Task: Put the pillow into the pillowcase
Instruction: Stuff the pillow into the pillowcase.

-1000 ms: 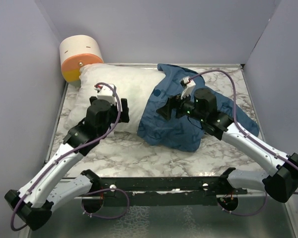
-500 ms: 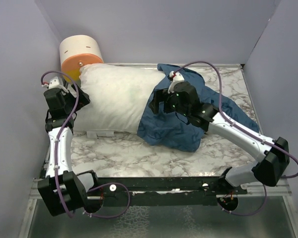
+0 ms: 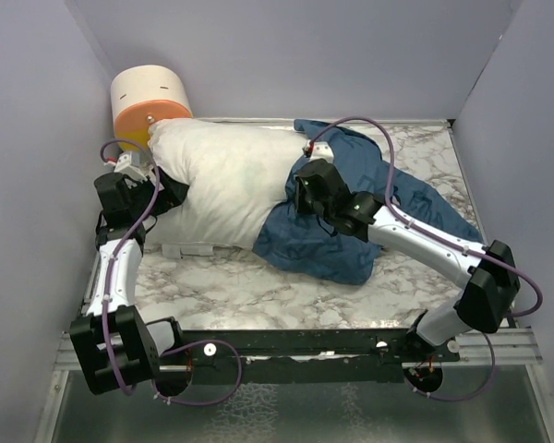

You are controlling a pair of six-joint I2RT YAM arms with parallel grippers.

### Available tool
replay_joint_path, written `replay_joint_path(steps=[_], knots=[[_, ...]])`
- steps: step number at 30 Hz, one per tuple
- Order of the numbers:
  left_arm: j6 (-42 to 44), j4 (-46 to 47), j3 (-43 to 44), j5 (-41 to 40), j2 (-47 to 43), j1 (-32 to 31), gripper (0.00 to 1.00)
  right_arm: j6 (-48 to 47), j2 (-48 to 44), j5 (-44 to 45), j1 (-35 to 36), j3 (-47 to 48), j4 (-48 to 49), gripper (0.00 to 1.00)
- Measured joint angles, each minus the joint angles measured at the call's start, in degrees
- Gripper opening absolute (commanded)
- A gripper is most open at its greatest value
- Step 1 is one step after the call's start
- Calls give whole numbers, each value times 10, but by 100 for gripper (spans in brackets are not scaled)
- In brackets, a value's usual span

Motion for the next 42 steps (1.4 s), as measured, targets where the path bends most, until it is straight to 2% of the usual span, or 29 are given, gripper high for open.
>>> replay_joint_path(steps=[3, 8, 14, 20, 28, 31, 34, 39, 42], knots=[[1, 6, -3, 18, 0, -21, 75, -6, -16, -3, 0, -13, 1, 1], [13, 0, -3, 24, -2, -63, 69, -40, -78, -39, -1, -66, 33, 1], [14, -7, -7, 33, -25, -127, 68, -80, -143, -73, -5, -102, 64, 1], [2, -5, -26, 49, -66, -184, 71, -101, -154, -84, -7, -103, 65, 1], [21, -38, -37, 60, -117, -200, 81, -110, -216, -87, -12, -137, 67, 1], [42, -80, -24, 35, -129, -204, 83, -110, -235, -87, -15, -150, 68, 1], [60, -125, 0, -9, -145, -208, 98, -110, -243, -87, -16, -158, 70, 1], [83, -180, 38, -107, -184, -212, 99, -110, -244, -92, -16, -165, 70, 1], [102, -190, 64, -147, -175, -212, 99, -110, -242, -98, -16, -165, 76, 1]])
